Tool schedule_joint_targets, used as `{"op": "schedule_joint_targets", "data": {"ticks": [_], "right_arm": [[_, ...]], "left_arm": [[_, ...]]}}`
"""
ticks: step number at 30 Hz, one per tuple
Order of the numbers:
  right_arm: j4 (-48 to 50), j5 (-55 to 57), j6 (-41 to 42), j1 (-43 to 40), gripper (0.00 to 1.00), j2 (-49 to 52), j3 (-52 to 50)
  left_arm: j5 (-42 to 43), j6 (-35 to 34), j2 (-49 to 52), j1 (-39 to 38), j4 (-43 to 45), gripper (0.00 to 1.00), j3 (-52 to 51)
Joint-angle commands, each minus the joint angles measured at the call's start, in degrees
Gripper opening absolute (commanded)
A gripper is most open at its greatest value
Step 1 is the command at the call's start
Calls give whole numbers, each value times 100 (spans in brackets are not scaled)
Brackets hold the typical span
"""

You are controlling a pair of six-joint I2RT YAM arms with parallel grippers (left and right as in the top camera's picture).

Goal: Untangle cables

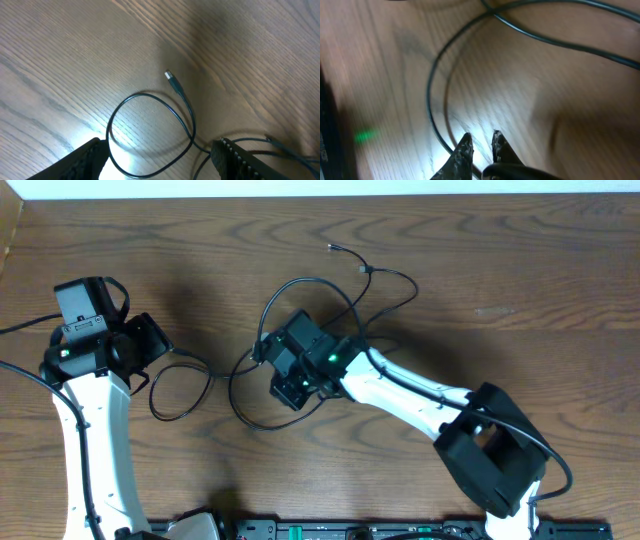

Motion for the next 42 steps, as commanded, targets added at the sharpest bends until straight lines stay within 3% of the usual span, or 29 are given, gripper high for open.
{"op": "schedule_joint_targets", "data": {"ticks": [1,2,3,5,7,28,32,34,35,42], "right_arm": [[184,-225,-44,140,17,105,61],[232,-227,-42,160,22,129,61],[310,-229,-44,210,38,151,61],[367,-229,-44,258,54,179,61],[422,-229,-46,299,63,212,61],[577,-271,-157,529,72,713,70],[31,-258,-369,529,75,710,282],[-522,42,-555,531,90,710,501],[-804,326,-614,540,92,710,625],[-1488,1731,-992,680,96,710,1246]], "left_arm": [[140,-52,-20,15,-57,71,-33],[186,-55,-20,15,-68,71,-33],[291,-55,-20,15,-70,71,-33],[330,-55,-20,15,-70,71,-33],[330,-52,-20,15,-74,71,-33],[328,-52,-28,15,-219,71,-33],[328,-52,-28,15,-216,71,-33],[328,-52,-28,15,-214,71,-33],[328,-50,-28,15,-214,71,-33],[328,-50,-28,15,-219,71,-33]]}}
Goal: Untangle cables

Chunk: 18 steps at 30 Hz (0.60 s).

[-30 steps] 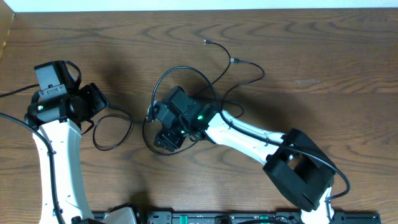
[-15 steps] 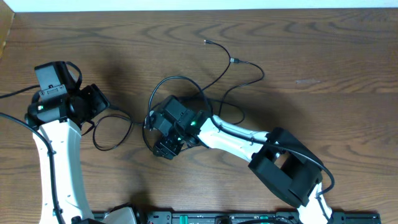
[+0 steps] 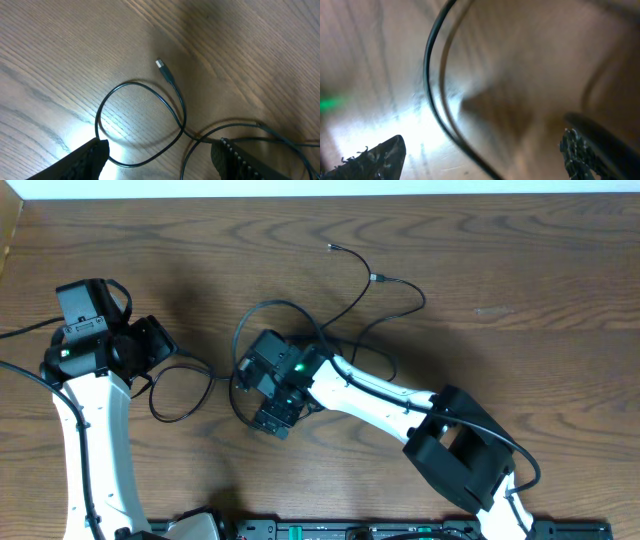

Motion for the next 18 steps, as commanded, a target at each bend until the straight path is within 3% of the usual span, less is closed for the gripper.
{"op": "schedule_joint_targets", "data": {"ticks": [1,9,18], "right_arm": [[11,852,-264,105,96,44,280],[466,1449,-330,66,99,46,282],[334,2041,-354,68,99,46,282]], "left_arm": [[-9,-28,-28,15,-22,71,-33],[-9,-28,-28,15,-66,71,-33],[-9,-28,-28,15,-68,71,-33]]}}
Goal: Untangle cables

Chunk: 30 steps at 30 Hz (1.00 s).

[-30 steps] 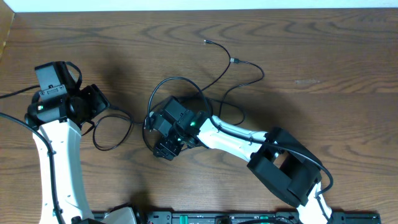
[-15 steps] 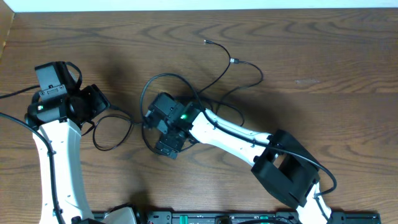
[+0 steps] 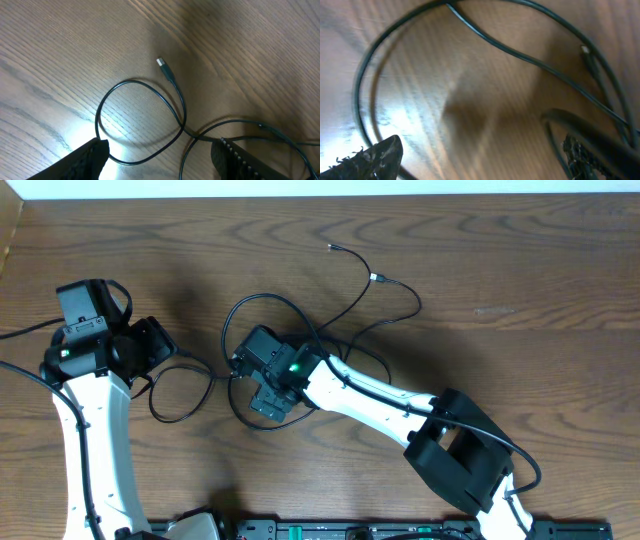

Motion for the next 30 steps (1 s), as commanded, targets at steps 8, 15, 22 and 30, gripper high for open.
{"op": "schedule_joint_targets", "data": {"ticks": [8,15,22,30], "right_arm": [[704,-50,-254,-4,99,52,79],[1392,-1475,-186,0,99,52,74],[1207,-2691,-184,-4,99,52,74],[599,-2691,-188,7,98,87,-24]], "left_arm": [[-9,-26,-28,15,-52,71,-33],[-9,-24,-28,15,-63,71,-33],[-11,-26,-28,15,-81,71,-33],[-122,-26,-28,15,-79,71,-33]]}}
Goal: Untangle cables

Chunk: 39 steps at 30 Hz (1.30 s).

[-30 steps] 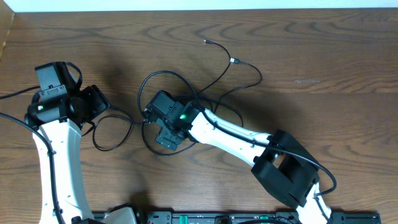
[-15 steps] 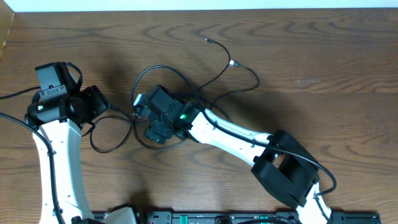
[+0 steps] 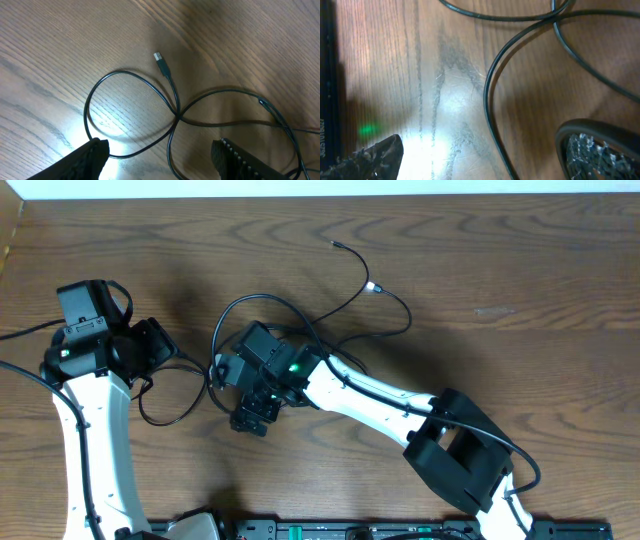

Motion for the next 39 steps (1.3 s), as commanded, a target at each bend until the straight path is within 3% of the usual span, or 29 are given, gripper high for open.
{"op": "schedule_joint_targets", "data": {"ticks": [1,17,39], "right_arm": [[9,-173,-17,4,98,76,-72],[492,-212,-20,7,99,490,-407],[295,-153,-195,66,99,678,-407]], "left_arm": [[-118,-26,-28,15,-17,71,-33],[-109,-26,-28,15,-17,71,-33],[-2,-26,-28,15,-87,71,-33]]}}
